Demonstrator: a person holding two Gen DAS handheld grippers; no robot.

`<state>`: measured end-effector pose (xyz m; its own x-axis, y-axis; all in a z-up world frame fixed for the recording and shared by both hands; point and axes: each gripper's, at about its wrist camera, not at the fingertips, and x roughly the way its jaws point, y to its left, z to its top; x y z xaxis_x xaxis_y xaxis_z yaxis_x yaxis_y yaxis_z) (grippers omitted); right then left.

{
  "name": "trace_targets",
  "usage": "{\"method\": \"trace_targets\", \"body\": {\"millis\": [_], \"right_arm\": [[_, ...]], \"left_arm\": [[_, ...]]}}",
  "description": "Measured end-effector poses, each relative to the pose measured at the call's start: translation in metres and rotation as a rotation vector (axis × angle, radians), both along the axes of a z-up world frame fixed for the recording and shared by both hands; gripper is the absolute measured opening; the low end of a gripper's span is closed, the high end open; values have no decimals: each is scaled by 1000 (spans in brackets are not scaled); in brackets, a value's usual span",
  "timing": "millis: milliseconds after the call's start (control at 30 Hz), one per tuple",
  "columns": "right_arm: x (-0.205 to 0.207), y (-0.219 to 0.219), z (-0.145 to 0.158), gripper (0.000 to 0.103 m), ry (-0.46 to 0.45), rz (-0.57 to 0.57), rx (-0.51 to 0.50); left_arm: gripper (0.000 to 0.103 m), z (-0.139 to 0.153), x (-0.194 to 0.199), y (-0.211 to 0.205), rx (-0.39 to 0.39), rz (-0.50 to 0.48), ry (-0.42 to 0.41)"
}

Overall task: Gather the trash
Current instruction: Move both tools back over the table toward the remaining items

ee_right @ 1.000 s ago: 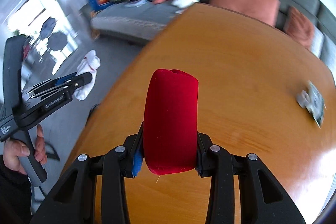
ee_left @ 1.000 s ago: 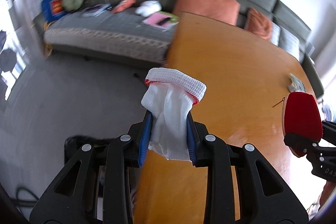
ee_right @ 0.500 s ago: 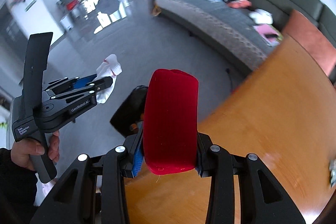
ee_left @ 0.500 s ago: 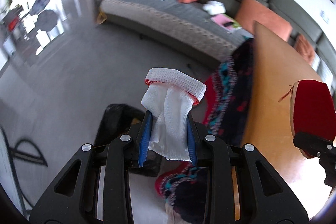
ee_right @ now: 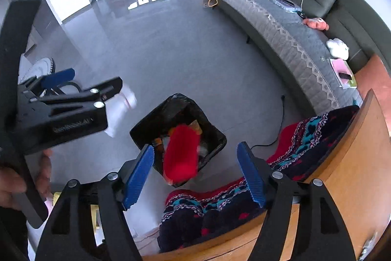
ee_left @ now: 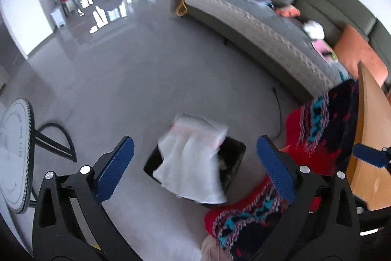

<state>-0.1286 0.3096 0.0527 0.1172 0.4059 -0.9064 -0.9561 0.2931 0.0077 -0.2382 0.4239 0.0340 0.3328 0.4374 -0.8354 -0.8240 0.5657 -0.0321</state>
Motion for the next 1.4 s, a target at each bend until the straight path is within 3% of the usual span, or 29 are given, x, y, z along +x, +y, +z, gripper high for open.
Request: {"method": "trace_targets", "body": {"millis": [467,800,1000,1400], "right_arm": [[31,-36,12,71,77,-99,62],[72,-97,27,71,78,-219,108],[103,-158,33,71,70,-328,130],[160,-300,24,71,73,-588,152]], "left_arm": [[97,1,24,-10,-9,-64,9],[97,21,82,-54,31,-198,-10],[97,34,126,-99,46,-304,-42],[97,41,215,-238,56,-596,-52]]}}
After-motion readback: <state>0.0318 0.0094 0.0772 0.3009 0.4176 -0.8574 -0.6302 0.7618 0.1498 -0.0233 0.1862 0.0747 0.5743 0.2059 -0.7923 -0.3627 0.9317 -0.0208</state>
